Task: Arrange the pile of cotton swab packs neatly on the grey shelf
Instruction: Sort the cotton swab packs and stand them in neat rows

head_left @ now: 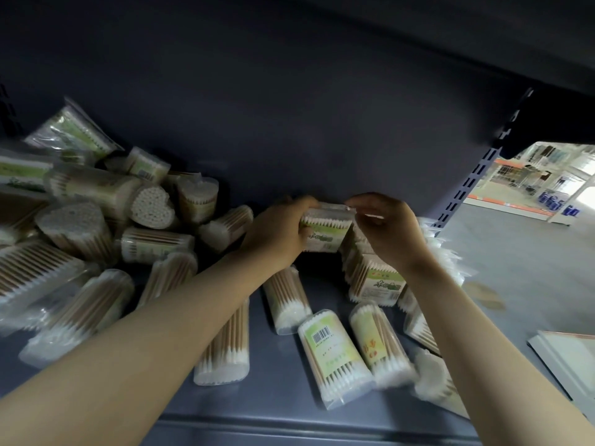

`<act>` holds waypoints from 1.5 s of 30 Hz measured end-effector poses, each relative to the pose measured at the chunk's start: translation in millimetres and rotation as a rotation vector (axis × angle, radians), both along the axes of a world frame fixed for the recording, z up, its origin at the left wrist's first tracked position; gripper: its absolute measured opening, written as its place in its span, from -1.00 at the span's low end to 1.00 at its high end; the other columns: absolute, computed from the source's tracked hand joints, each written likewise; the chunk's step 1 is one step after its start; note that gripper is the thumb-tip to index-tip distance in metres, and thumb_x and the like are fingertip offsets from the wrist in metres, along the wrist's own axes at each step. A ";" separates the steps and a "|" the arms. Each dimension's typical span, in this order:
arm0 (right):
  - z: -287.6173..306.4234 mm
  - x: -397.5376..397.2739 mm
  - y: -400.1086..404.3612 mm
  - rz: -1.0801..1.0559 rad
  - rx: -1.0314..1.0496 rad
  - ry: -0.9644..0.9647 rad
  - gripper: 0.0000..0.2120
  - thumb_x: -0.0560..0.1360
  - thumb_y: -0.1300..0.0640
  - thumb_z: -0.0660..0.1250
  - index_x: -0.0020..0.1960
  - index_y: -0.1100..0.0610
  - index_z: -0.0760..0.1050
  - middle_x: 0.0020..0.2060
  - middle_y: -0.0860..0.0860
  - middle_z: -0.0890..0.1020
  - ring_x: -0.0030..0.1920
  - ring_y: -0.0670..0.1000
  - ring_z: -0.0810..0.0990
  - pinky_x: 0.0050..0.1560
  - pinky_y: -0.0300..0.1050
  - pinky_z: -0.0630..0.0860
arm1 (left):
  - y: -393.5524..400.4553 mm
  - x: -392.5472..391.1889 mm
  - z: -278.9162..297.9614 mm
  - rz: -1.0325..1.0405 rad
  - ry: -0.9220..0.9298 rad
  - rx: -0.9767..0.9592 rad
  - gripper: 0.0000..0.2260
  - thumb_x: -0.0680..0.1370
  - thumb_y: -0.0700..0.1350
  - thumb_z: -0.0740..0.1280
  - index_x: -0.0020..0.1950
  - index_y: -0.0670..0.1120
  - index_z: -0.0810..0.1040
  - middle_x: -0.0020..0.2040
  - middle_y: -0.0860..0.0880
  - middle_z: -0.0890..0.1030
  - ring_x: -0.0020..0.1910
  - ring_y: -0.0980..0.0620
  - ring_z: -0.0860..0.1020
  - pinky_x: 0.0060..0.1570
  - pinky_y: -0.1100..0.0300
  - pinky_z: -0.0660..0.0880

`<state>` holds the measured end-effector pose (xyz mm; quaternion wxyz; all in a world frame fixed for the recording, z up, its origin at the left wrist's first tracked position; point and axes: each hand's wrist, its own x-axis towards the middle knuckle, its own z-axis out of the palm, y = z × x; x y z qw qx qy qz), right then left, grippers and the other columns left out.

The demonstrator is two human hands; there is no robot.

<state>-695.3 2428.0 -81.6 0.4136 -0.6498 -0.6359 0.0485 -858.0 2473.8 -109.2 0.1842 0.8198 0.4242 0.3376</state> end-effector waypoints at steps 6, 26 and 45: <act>-1.6 18.7 0.8 -0.195 -0.117 -0.234 -0.61 0.46 0.38 0.15 0.19 0.11 0.53 0.21 0.07 0.54 0.21 0.08 0.48 0.07 -0.26 0.31 | 4.1 10.8 -10.2 0.048 0.109 -0.013 -0.67 0.57 -0.14 0.23 0.34 -0.01 0.42 0.24 -0.07 0.40 0.16 -0.05 0.47 0.06 0.15 0.38; -20.3 13.1 8.1 -0.138 -0.313 -0.386 -0.78 0.56 0.24 0.10 0.09 0.26 0.47 0.07 0.18 0.55 0.09 0.24 0.48 -0.06 -0.01 0.34 | 5.2 35.9 -1.8 0.136 0.473 0.225 -0.72 0.51 -0.33 0.21 0.21 -0.17 0.39 0.24 -0.12 0.35 0.20 -0.14 0.36 -0.07 0.10 0.40; -20.9 14.1 7.0 -0.142 -0.290 -0.353 -0.83 0.52 0.25 0.10 0.00 0.25 0.45 -0.01 0.15 0.56 0.01 0.20 0.48 -0.21 -0.09 0.21 | 22.0 46.9 -5.7 0.189 0.401 0.198 -0.69 0.52 -0.28 0.22 0.25 -0.11 0.41 0.23 -0.10 0.34 0.21 -0.15 0.30 0.05 0.07 0.33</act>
